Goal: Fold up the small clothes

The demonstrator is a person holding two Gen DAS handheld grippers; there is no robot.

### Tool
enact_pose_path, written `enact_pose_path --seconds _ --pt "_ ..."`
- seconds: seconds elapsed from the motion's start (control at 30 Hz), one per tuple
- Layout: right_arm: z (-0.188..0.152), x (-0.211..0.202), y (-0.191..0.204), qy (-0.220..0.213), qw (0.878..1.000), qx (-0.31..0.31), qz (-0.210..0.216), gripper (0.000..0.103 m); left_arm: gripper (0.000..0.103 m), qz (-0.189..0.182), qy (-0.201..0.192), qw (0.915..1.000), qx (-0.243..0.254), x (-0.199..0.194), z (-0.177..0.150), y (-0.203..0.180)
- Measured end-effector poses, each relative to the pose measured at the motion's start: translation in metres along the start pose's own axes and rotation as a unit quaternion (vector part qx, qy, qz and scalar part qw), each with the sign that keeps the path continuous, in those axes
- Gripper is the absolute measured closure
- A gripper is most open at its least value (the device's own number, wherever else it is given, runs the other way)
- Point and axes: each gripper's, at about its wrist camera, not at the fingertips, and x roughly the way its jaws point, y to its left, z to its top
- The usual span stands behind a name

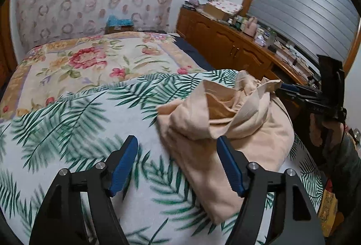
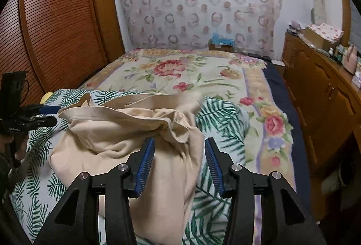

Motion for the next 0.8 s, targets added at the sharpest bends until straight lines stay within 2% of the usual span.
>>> enact_pose_path --seconds 0.1,0.13,0.17,0.2,0.27,0.3,0.33,0.37,0.43,0.53,0.57,0.63,0.7,0.73,0.8 --pt "0.01 0.013 -0.001 0.005 0.999 -0.026 0.019 0.055 0.03 0.01 0.022 0.9997 0.008 0.019 0.011 -0.001" --pt "0.014 0.017 0.0 0.009 0.999 -0.041 0.028 0.06 0.03 0.013 0.025 0.9995 0.014 0.025 0.015 -0.002" --pt "0.018 0.022 -0.002 0.013 0.998 -0.054 0.039 0.071 0.03 0.016 0.026 0.9993 0.019 0.03 0.019 -0.004" --pt "0.022 0.025 -0.002 0.019 0.997 -0.062 0.046 0.098 0.03 0.023 0.025 0.9992 0.023 0.034 0.021 -0.004" --pt "0.028 0.027 -0.006 0.02 0.996 -0.071 0.039 0.1 0.03 0.057 0.011 0.9979 0.03 0.039 0.029 -0.002" --pt "0.032 0.026 -0.009 0.011 0.997 -0.069 0.024 0.1 0.03 0.088 0.004 0.9956 0.033 0.041 0.032 0.001" --pt "0.034 0.025 -0.014 0.005 0.998 -0.058 0.008 0.1 0.03 0.145 -0.002 0.9887 0.039 0.044 0.037 0.004" --pt "0.036 0.025 -0.022 0.004 0.999 -0.036 -0.017 0.099 0.03 0.167 -0.008 0.9853 0.036 0.044 0.039 0.007" --pt "0.037 0.024 -0.038 0.003 0.999 0.012 -0.042 0.099 0.03 0.186 -0.022 0.9821 0.015 0.039 0.041 0.018" --pt "0.031 0.019 -0.046 0.001 0.999 0.024 -0.04 0.099 0.03 0.181 -0.02 0.9833 0.005 0.034 0.04 0.025" --pt "0.031 0.019 -0.047 0.006 0.999 0.027 -0.04 0.095 0.03 0.179 -0.018 0.9837 0.004 0.033 0.039 0.026" --pt "0.028 0.014 -0.047 0.013 0.998 0.029 -0.061 0.069 0.03 0.161 -0.017 0.9868 -0.006 0.027 0.034 0.027" --pt "0.028 0.007 -0.047 0.007 0.998 0.032 -0.058 0.051 0.03 0.144 -0.016 0.9894 -0.017 0.027 0.033 0.024" --pt "0.028 0.002 -0.047 0.003 0.998 0.038 -0.054 0.045 0.03 0.13 -0.014 0.9912 -0.023 0.024 0.031 0.023" --pt "0.028 -0.006 -0.04 0.002 0.998 0.045 -0.053 0.039 0.03 0.113 -0.01 0.9932 -0.026 0.023 0.029 0.015"
